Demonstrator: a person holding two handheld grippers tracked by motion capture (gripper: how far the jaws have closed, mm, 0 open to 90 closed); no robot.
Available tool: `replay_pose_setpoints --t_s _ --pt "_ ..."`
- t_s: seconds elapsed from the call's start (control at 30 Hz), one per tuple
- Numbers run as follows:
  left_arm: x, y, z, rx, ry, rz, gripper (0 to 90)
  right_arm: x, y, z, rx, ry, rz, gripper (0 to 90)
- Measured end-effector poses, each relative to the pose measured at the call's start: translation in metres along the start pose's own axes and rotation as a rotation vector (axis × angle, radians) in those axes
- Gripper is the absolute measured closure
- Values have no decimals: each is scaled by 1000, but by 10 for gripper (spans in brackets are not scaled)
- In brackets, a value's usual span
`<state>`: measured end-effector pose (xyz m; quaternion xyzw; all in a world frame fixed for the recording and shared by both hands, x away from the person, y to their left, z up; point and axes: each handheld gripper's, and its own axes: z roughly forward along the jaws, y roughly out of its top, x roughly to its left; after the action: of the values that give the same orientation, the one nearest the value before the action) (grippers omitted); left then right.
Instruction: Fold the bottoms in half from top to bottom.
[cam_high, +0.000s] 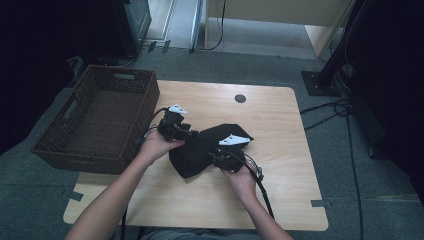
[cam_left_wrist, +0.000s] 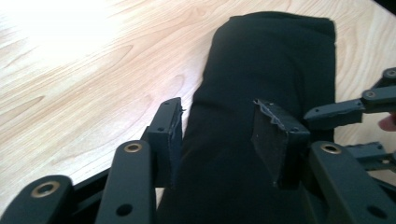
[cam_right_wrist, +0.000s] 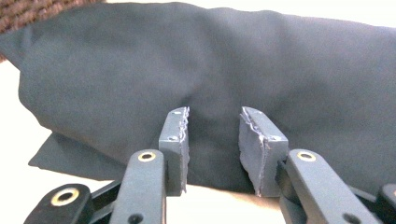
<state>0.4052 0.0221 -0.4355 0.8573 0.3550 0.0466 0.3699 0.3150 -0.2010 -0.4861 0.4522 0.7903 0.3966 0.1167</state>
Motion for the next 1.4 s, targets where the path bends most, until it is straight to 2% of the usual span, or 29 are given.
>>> replay_pose_setpoints --t_s 0.1,0.27,0.37,0.43,0.47,0.63,0.77,0.83,0.9,1.03,1.1,1.23,1.33,1.4 --pt "0 -3 4 13 2 16 502 0 -6 2 1 1 5 614" --pt "0 -10 12 32 -7 13 481 0 -11 6 4 -4 -3 615" --pt "1 -14 16 25 -21 -1 476 1 -14 8 10 -7 -17 614" --pt "1 -17 17 41 -35 -2 478 1 -15 8 2 -9 -14 614" --pt "1 -18 18 36 -37 -10 484 0 -15 8 6 -3 -13 614" --pt "-5 -26 22 40 -34 6 488 -4 -16 6 18 3 -22 614" --pt "-10 -29 21 43 -28 16 487 -8 -15 -1 1 19 -10 610" --pt "-12 -30 21 47 -28 30 485 -9 -12 -7 -31 14 -11 614" --pt "-14 -30 20 42 -23 25 475 -12 -8 -13 -74 3 -5 630" --pt "-18 -30 15 26 -5 26 445 -21 4 -21 -126 -12 11 628" --pt "-18 -30 11 23 -9 18 438 -24 8 -21 -137 -30 4 637" --pt "-19 -31 5 17 -2 8 451 -32 13 -15 -124 -47 -4 637" --pt "-22 -32 -2 -14 -2 -8 469 -37 17 -10 -130 -59 -15 655" --pt "-24 -32 -8 -32 -14 -18 492 -41 21 -7 -134 -58 -3 666"
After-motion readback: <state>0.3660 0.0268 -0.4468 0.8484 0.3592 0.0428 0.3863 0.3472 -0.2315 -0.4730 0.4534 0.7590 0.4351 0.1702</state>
